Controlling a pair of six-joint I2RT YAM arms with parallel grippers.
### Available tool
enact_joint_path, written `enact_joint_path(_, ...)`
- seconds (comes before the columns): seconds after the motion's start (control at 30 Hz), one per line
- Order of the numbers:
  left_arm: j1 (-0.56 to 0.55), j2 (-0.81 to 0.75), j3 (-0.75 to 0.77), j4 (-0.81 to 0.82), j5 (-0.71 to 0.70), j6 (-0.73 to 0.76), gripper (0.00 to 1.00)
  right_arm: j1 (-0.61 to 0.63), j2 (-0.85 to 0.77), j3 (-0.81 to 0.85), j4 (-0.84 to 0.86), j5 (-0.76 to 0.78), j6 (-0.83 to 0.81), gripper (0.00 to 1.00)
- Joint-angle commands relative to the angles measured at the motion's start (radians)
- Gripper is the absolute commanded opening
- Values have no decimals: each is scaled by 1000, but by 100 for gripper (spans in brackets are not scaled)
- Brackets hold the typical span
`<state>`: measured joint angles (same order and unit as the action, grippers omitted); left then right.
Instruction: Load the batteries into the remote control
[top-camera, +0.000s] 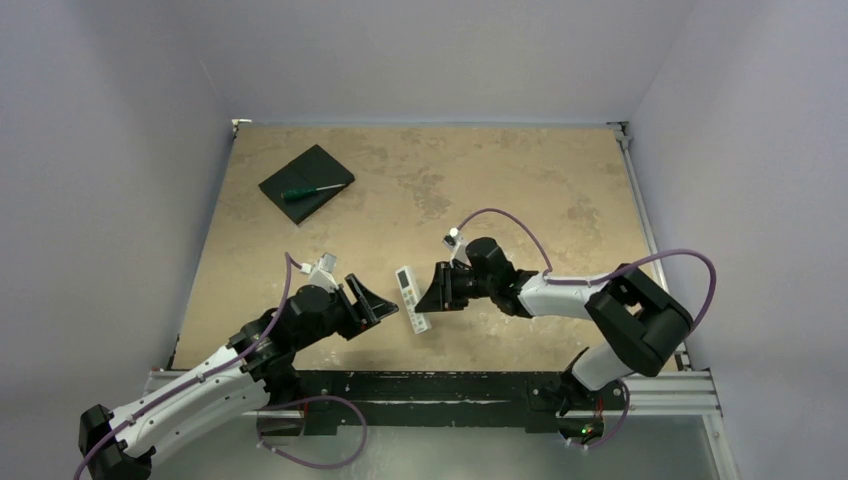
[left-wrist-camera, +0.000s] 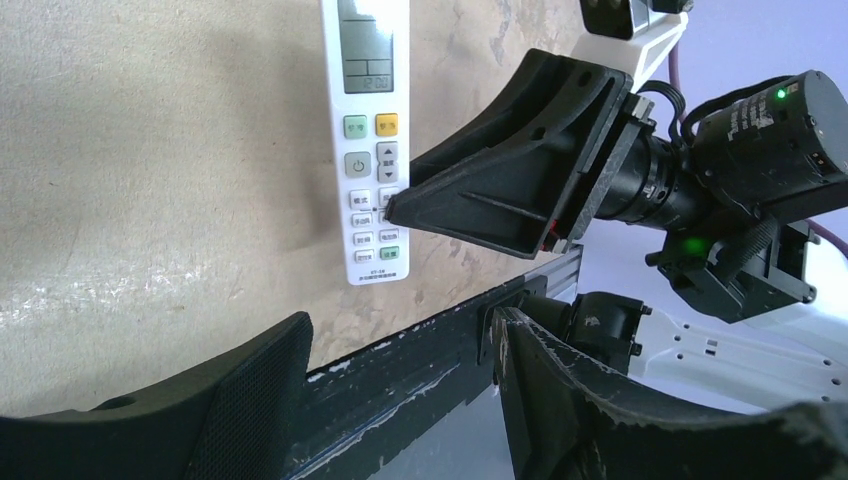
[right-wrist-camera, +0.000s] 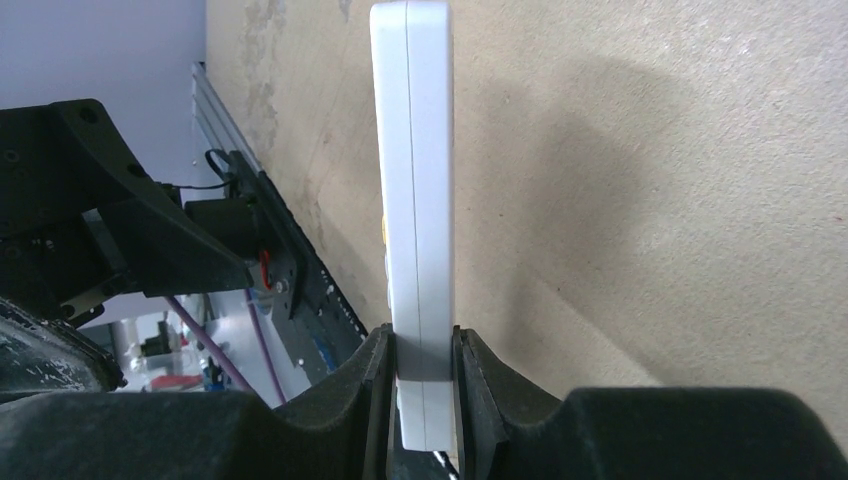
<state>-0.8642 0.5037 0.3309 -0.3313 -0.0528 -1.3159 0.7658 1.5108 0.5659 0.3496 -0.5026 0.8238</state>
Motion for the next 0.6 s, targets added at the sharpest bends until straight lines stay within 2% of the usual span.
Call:
enact_joint_path(0.0, 3, -7, 13, 7, 3, 24, 65, -10, 34, 6, 125, -71, 32, 22)
enact_joint_path(0.23, 4, -2, 15, 9, 4, 28, 65, -11, 104, 11, 166, -86, 40, 26)
enact_joint_path(0.57, 3, 14, 17, 21, 2, 32, 65, -15, 157, 11, 189, -86, 37, 37)
